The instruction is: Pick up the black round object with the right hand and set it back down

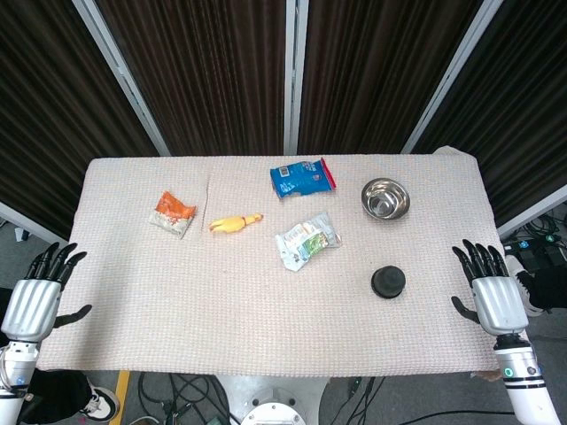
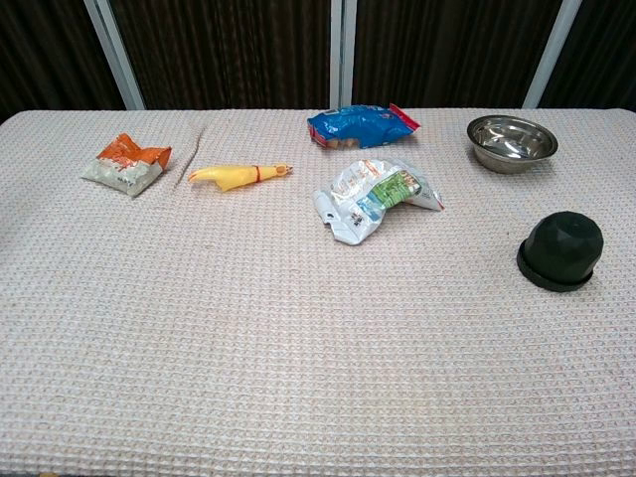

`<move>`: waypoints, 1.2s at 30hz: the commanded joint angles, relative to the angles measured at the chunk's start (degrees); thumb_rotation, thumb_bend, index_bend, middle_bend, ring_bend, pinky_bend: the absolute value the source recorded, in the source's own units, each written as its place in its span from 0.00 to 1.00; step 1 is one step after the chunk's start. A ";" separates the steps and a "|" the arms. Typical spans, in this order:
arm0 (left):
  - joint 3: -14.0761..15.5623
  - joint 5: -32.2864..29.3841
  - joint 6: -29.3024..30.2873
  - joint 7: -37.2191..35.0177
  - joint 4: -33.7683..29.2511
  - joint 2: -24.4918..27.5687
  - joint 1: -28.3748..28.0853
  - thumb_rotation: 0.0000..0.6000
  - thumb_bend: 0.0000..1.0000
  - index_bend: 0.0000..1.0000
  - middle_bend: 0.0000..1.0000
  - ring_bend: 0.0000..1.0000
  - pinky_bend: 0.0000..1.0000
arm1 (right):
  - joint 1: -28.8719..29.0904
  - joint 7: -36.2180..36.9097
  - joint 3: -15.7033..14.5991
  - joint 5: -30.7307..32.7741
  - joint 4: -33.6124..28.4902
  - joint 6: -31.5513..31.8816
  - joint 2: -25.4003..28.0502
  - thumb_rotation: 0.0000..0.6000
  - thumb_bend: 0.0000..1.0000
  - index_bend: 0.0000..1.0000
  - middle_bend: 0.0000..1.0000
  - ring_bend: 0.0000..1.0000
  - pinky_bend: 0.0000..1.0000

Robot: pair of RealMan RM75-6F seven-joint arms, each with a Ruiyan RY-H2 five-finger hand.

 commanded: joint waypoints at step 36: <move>1.22 0.49 -0.51 -3.00 1.74 0.33 0.27 1.00 0.09 0.15 0.07 0.00 0.13 | 6.93 16.49 -1.86 0.21 19.24 -14.50 -13.82 1.00 0.00 0.00 0.06 0.00 0.00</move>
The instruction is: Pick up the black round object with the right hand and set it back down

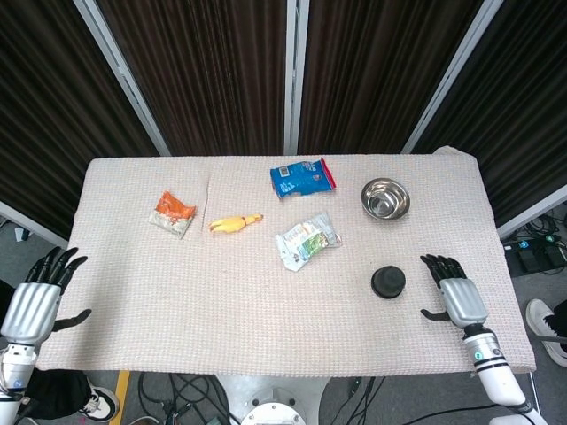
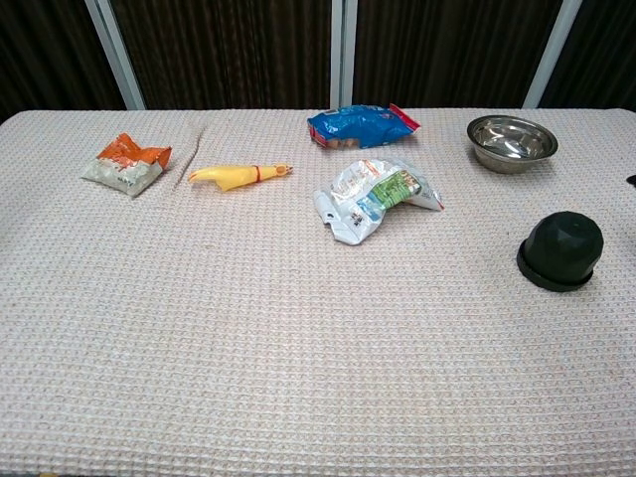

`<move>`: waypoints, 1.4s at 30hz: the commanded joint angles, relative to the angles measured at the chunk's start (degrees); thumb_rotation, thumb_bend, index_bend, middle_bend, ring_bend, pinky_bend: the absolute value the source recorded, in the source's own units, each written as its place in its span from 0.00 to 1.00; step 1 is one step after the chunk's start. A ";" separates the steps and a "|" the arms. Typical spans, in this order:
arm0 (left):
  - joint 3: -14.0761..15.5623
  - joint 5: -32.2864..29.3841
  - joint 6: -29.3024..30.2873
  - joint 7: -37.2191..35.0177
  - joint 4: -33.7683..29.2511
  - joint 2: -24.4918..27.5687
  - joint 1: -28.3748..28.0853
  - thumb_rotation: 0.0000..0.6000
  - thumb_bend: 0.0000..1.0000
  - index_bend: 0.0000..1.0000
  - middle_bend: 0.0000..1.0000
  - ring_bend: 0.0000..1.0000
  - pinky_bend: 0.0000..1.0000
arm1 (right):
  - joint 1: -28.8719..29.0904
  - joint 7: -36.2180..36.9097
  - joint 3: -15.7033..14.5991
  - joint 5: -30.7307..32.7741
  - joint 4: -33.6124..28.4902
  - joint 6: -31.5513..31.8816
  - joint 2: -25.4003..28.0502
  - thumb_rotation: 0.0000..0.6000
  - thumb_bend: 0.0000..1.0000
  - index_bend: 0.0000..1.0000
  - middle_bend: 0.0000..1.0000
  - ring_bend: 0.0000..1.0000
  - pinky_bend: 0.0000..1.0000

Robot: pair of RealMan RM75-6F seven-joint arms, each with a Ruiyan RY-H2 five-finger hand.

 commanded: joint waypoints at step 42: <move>0.14 -0.79 -0.60 -2.81 2.72 0.27 0.35 1.00 0.09 0.15 0.07 0.00 0.13 | 6.96 6.09 2.10 3.47 6.85 -8.02 -9.35 1.00 0.05 0.00 0.20 0.00 0.00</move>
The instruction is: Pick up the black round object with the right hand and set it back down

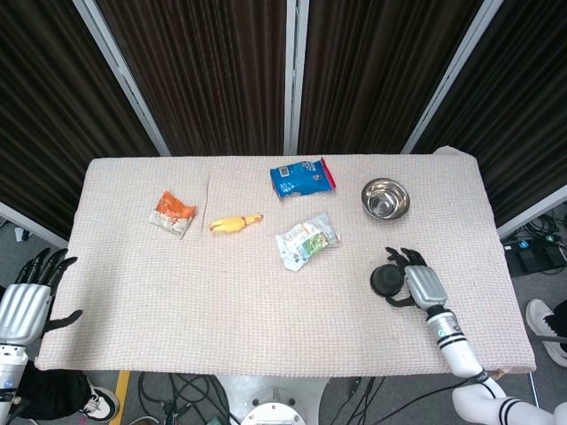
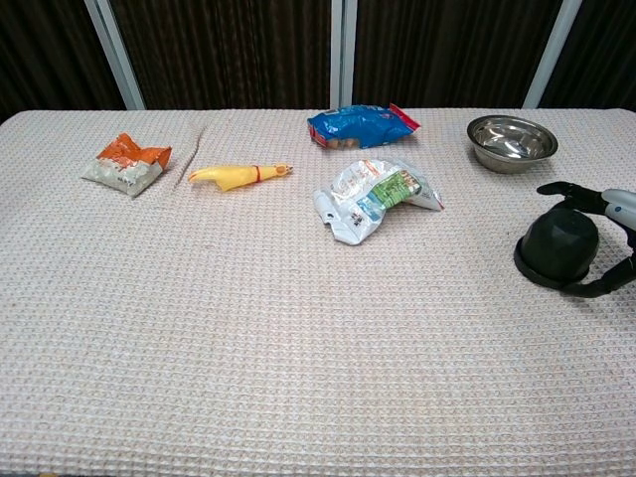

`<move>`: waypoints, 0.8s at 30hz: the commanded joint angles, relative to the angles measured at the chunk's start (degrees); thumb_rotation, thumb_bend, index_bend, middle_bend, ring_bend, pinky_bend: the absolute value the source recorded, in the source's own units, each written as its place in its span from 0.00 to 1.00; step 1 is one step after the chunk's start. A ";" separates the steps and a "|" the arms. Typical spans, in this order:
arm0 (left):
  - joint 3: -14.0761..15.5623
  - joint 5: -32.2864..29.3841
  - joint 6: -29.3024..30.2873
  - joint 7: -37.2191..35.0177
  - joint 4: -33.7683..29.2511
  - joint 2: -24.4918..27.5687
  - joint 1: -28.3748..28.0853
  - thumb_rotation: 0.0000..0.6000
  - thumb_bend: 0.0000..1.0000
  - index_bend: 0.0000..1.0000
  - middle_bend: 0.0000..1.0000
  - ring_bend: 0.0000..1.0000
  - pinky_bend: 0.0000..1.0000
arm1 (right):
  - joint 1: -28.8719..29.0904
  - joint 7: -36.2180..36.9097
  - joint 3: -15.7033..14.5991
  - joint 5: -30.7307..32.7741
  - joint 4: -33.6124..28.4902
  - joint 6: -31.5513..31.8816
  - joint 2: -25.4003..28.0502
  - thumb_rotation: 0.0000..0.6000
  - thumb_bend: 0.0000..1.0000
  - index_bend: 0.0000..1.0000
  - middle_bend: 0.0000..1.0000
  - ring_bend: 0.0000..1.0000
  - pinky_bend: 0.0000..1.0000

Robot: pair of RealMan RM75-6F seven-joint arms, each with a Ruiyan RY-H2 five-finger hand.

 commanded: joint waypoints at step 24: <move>-0.05 0.38 0.54 -0.43 -0.13 0.33 0.13 1.00 0.09 0.15 0.07 0.00 0.13 | 0.74 -0.42 -0.66 -0.35 -0.12 0.25 -0.36 1.00 0.10 0.00 0.28 0.00 0.00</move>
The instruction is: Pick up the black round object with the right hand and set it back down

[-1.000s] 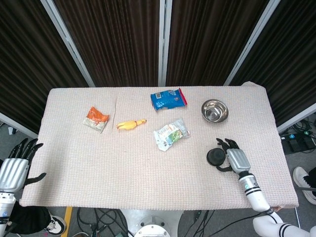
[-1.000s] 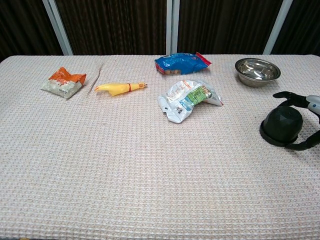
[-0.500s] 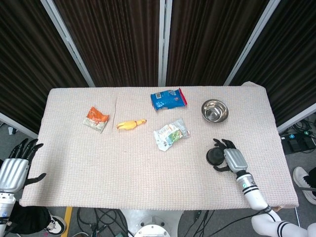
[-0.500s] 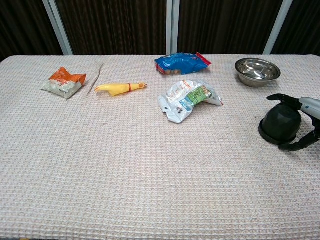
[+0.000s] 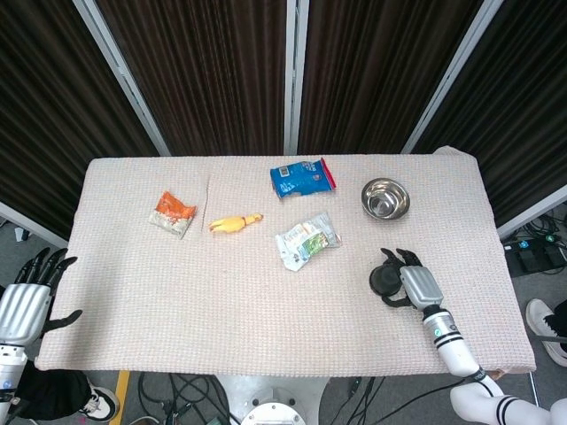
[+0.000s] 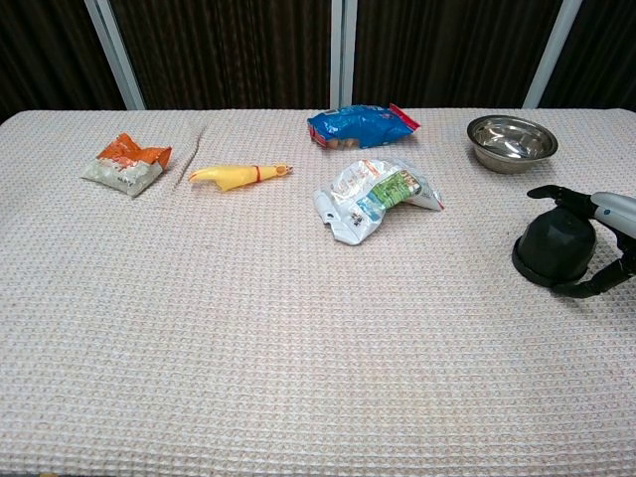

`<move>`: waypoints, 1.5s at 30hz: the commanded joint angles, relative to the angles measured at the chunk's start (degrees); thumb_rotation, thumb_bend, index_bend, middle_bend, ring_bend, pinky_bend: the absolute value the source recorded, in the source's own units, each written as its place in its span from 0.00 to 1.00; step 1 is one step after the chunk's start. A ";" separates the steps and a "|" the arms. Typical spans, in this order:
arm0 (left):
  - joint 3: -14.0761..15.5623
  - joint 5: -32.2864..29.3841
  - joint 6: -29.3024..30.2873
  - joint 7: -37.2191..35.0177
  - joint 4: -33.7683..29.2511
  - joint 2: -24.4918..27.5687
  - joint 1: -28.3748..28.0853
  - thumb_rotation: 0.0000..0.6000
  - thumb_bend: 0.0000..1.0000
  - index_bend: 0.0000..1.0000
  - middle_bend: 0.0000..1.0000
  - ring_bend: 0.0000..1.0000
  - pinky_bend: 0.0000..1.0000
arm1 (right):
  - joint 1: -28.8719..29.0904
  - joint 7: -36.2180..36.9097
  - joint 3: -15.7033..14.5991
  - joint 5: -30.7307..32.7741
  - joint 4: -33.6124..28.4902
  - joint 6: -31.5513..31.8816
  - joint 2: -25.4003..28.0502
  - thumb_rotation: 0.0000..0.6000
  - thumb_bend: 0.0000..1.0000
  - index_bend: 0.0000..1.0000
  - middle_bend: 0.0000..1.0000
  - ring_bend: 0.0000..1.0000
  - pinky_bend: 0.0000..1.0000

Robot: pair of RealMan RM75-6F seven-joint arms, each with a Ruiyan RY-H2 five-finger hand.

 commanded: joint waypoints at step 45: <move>-0.24 0.91 0.95 -0.46 -1.00 0.27 -0.17 1.00 0.09 0.15 0.07 0.00 0.13 | -1.36 -12.74 9.74 -6.85 -31.36 22.79 19.09 1.00 0.15 0.43 0.50 0.12 0.00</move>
